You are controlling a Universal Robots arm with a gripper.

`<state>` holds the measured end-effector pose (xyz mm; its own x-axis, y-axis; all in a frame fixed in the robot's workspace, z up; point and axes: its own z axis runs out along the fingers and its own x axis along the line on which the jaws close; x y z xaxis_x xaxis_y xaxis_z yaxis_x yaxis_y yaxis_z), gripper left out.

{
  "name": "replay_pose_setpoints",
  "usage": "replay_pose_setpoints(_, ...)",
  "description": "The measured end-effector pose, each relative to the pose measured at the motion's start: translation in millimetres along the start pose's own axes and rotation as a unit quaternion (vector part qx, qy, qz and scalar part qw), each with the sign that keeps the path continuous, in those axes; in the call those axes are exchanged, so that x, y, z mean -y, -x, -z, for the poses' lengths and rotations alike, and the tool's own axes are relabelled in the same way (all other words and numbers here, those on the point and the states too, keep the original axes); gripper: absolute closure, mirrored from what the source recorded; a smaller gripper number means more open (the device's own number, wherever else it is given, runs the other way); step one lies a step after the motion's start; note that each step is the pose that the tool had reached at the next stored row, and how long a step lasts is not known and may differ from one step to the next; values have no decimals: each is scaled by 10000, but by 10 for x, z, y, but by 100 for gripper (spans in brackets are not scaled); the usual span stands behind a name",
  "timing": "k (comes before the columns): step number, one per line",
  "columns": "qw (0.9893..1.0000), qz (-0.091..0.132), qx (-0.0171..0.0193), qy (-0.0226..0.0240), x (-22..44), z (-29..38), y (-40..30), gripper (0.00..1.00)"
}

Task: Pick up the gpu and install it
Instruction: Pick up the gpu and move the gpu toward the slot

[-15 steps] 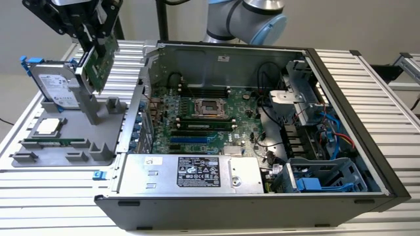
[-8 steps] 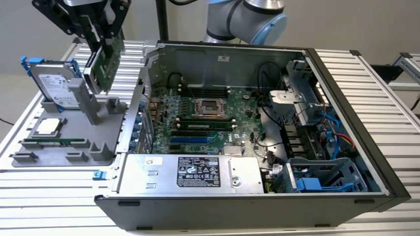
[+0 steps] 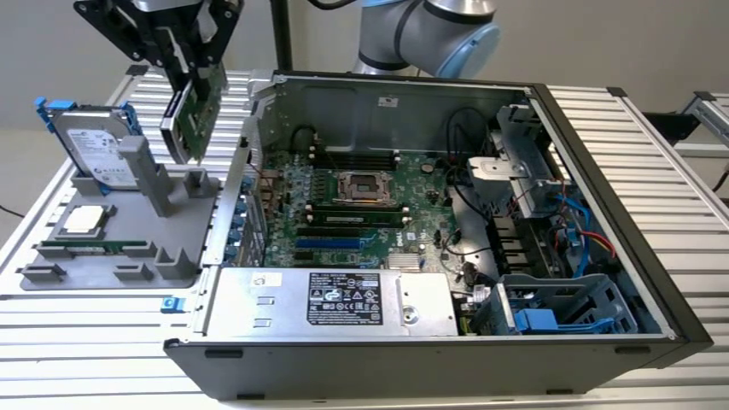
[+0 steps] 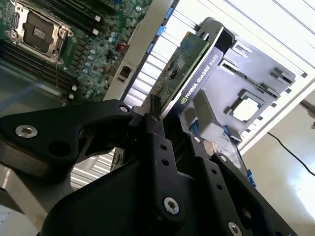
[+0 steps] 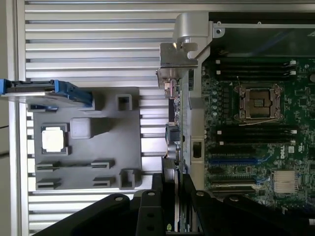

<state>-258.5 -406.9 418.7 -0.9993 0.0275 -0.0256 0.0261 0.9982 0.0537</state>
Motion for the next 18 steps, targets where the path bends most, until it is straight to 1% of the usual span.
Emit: replay_pose_setpoints(18, 10000, 0, 0, 0, -7, -5, 251, 100)
